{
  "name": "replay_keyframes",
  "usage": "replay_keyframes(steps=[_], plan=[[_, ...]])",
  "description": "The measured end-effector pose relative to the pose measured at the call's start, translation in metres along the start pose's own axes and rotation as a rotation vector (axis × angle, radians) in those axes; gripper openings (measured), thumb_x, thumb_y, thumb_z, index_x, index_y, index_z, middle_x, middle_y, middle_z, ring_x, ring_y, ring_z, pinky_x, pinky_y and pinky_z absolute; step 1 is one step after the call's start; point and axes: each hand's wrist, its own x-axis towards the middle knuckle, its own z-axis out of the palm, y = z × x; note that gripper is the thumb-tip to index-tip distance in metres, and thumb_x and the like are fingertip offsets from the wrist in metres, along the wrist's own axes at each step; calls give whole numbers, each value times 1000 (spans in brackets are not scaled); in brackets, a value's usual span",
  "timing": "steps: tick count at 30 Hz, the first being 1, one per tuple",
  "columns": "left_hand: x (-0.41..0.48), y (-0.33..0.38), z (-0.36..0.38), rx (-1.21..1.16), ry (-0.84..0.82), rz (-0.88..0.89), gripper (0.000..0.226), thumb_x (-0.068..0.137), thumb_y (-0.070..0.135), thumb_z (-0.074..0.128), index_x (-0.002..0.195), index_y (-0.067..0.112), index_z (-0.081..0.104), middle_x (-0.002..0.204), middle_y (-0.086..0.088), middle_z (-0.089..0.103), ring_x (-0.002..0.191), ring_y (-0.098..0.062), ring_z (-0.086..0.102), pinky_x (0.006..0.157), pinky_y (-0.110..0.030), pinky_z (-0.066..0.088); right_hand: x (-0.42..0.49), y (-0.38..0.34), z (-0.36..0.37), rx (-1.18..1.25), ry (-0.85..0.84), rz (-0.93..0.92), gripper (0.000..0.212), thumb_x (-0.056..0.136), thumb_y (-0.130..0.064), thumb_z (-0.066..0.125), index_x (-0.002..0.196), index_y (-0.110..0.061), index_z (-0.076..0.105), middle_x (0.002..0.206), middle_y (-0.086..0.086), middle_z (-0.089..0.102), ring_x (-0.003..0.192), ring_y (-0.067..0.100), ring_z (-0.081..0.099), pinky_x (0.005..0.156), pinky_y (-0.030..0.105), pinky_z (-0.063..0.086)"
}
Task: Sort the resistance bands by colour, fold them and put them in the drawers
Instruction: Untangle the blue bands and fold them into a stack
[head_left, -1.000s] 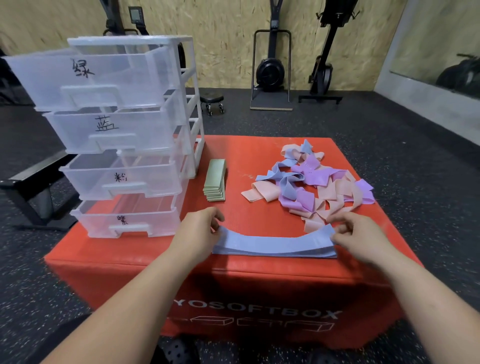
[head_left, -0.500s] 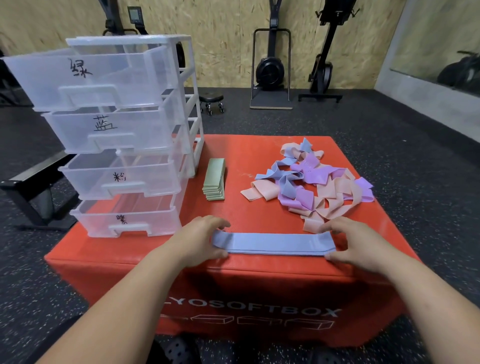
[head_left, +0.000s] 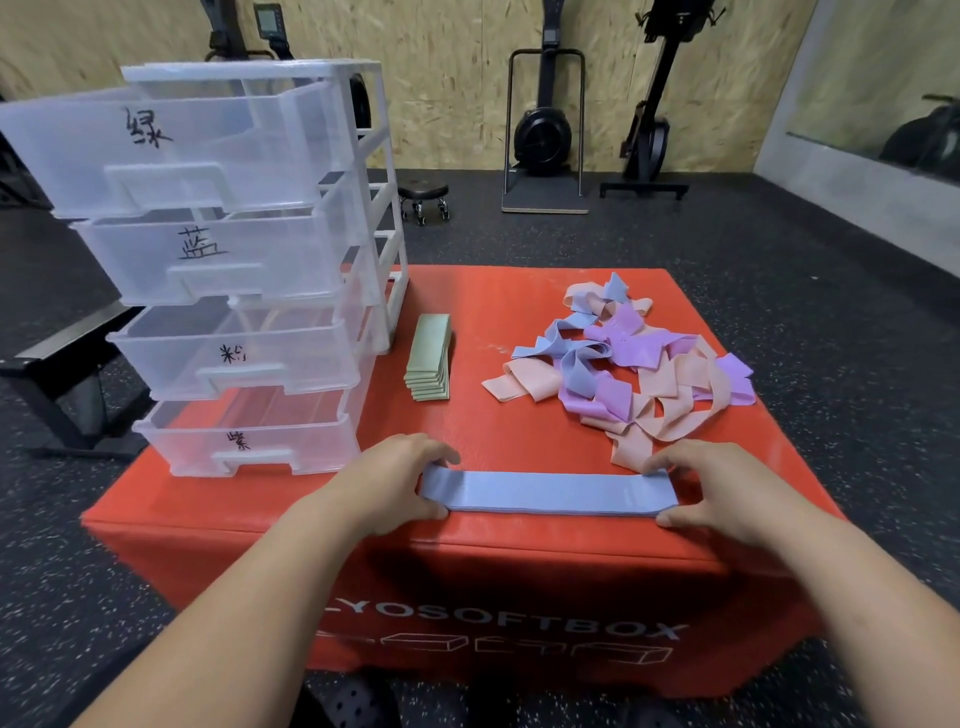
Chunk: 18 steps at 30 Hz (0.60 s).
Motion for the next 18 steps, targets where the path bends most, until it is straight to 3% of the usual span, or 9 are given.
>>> replay_keyframes(steps=[4,7,10,15,18], plan=[[7,-1,1,-33,19,28,68,79,68,77,139,40,59,121,18,62,112,-6,58,98,-35,53,7,4,-8,-9,-18,-24,55,62,-54,94,111,-45,69,111,-25,66,99,-5,61,92,24,51],[20,4,0,-58,96,29,59,89,69,68,137,36,63,120,16,63,112,-8,58,99,-35,52,15,1,-16,47,94,-39,28,76,-49,87,95,-48,66,105,-21,69,93,-6,63,86,29,54],[41,12,0,-66,141,49,52,93,65,65,136,35,63,122,15,64,115,-9,57,102,-38,51,33,-8,-18,58,183,-32,17,86,-47,79,96,-49,66,106,-19,68,94,-4,63,84,32,54],[77,20,11,-37,117,65,50,95,54,69,139,34,60,133,10,58,126,-16,56,105,-41,50,80,-25,-10,-26,235,-63,34,93,-48,70,125,-37,70,130,-9,61,124,18,54,105,38,44],[94,21,20,-33,89,58,55,94,51,72,143,32,58,138,6,54,128,-19,53,107,-41,47,109,-34,2,-64,196,-77,46,92,-62,61,133,-40,64,143,-5,56,137,23,44,113,43,39]])
